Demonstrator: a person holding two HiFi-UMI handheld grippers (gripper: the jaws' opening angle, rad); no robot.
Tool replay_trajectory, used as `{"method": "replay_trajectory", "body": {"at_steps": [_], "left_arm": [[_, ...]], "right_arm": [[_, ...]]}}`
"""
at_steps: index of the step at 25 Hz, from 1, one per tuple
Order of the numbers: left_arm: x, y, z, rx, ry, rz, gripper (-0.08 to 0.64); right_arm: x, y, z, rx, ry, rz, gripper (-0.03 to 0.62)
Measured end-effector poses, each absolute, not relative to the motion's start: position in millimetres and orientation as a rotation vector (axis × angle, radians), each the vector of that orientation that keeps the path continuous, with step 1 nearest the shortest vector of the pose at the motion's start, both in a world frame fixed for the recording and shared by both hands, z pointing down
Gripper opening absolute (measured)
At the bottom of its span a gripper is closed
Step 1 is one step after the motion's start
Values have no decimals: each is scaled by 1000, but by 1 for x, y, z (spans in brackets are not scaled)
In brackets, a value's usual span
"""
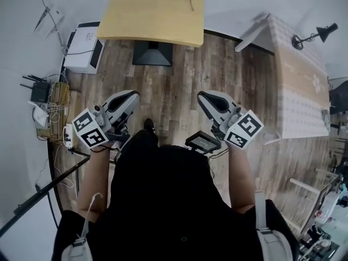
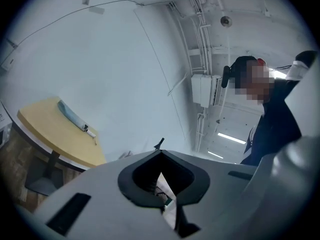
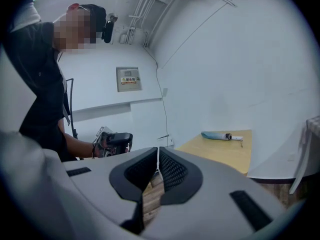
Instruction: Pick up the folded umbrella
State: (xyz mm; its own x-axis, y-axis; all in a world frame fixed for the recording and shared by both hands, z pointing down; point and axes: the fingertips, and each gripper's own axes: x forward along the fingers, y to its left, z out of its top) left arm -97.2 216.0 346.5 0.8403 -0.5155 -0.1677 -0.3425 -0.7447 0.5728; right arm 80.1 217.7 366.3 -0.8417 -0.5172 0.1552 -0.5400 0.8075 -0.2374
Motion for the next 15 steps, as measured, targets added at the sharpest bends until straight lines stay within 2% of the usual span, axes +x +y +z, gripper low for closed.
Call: {"method": "replay_trajectory", "body": {"at_steps": [10, 15], "left_arm": [[-127, 131, 365, 2481, -517, -388, 9], [-118, 101, 378, 2443, -485, -373, 9]], "right_arm": [[46, 141, 363, 965, -2841, 418, 23], [53, 114, 370, 969, -2821, 442, 23]]}}
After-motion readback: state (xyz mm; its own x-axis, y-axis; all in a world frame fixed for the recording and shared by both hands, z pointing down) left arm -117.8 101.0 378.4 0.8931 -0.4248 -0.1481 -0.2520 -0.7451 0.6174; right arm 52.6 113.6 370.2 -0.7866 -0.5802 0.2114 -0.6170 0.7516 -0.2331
